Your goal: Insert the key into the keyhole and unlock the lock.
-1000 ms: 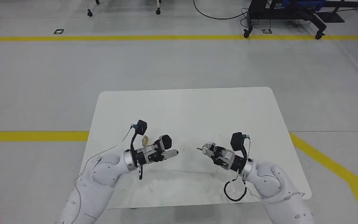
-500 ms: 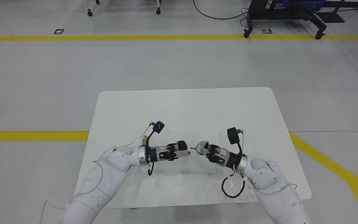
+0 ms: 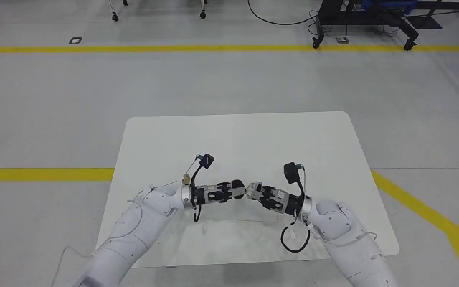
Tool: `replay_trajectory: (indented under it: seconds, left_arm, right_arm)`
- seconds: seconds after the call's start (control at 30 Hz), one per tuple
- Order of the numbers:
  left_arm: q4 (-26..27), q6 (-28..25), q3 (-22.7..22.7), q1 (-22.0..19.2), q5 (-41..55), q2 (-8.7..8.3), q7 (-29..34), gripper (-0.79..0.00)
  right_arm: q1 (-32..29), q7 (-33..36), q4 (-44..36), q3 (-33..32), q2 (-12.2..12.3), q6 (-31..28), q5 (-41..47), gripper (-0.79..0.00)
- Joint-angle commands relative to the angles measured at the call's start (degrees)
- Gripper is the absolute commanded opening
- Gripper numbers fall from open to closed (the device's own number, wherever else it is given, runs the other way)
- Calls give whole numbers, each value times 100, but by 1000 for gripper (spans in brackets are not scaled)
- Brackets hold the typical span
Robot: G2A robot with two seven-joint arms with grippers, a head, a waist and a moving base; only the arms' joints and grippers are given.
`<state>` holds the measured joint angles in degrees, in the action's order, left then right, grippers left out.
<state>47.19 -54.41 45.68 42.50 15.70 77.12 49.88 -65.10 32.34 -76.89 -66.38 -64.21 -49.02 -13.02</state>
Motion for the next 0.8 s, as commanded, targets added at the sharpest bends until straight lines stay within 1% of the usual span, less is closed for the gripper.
replay_trajectory:
  seconds: [0.0, 0.2, 0.23, 0.27, 0.47, 0.57, 0.67, 0.77]
  left_arm:
    - [-48, -25, -48, -24, 24, 8, -26, -785]
    - [-192, -125, -178, -104, 67, 8, -126, -785]
    - [-212, -145, -192, -117, 72, 3, -146, -785]
    - [-240, -168, -201, -129, 71, -4, -169, -785]
    - [-377, -337, -229, -194, -82, -45, -338, -785]
    - [-378, -359, -242, -200, -94, -53, -360, -785]
    - [-337, -359, -267, -181, -78, -53, -360, -785]
    - [-278, -321, -344, -154, 92, -52, -322, -785]
  right_arm:
    - [10, -1, -13, 12, 1, 39, -4, -785]
    - [36, -17, -39, 52, 4, 194, -32, -785]
    - [39, -11, -39, 63, 4, 211, -15, -566]
    - [44, -4, -36, 70, 4, 230, -3, -493]
    - [45, 17, 5, 51, 22, 246, 53, -526]
    - [37, 92, 11, 58, 34, 264, 89, -554]
    - [54, 177, 18, 100, 37, 293, 130, -563]
    - [86, 253, 25, 154, 36, 320, 172, -619]
